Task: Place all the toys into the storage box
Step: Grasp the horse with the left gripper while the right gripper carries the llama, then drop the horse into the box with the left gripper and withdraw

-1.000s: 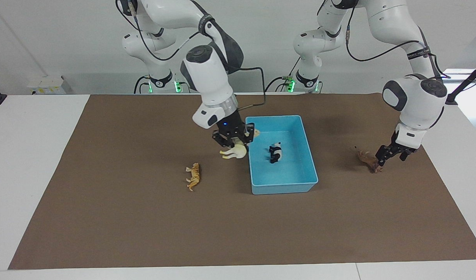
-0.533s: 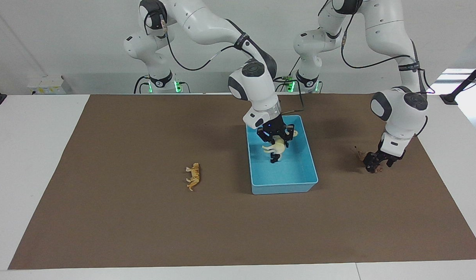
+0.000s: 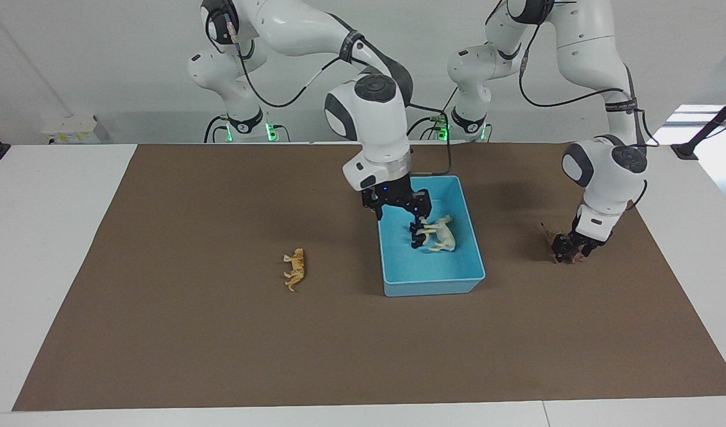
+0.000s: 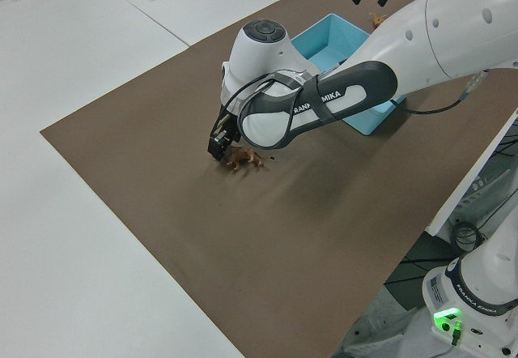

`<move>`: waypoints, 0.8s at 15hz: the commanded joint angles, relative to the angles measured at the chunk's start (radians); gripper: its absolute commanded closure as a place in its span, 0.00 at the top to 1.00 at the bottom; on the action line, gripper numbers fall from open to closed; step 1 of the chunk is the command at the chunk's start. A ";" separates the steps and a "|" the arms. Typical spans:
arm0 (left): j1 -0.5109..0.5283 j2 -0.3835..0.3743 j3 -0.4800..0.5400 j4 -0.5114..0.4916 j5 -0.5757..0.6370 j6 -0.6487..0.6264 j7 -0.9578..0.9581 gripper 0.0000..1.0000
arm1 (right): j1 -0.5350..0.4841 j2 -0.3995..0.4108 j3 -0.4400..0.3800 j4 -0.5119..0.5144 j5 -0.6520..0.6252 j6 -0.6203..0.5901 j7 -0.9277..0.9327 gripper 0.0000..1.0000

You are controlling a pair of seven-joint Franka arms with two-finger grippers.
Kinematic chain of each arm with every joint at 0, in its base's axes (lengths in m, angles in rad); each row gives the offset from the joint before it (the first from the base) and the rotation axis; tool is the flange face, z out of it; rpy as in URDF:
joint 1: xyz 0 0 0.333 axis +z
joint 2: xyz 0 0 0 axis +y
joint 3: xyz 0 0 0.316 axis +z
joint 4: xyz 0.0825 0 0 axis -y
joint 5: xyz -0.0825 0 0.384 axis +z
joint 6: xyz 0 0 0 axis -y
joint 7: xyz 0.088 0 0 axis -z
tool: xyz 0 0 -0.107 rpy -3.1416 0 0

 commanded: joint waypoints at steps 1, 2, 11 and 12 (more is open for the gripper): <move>0.001 -0.005 0.003 -0.017 0.017 0.013 -0.011 0.42 | -0.043 -0.004 0.006 -0.042 -0.052 -0.013 -0.152 1.00; -0.001 -0.005 0.003 -0.015 0.017 0.012 -0.012 0.31 | -0.078 -0.022 0.004 -0.083 -0.054 -0.011 -0.229 1.00; -0.241 -0.022 -0.008 0.411 0.014 -0.642 -0.462 0.14 | -0.201 -0.097 0.000 -0.424 -0.091 0.218 -0.487 1.00; -0.305 -0.033 -0.008 0.404 0.014 -0.667 -0.571 0.14 | -0.204 -0.103 0.000 -0.479 -0.106 0.276 -0.509 1.00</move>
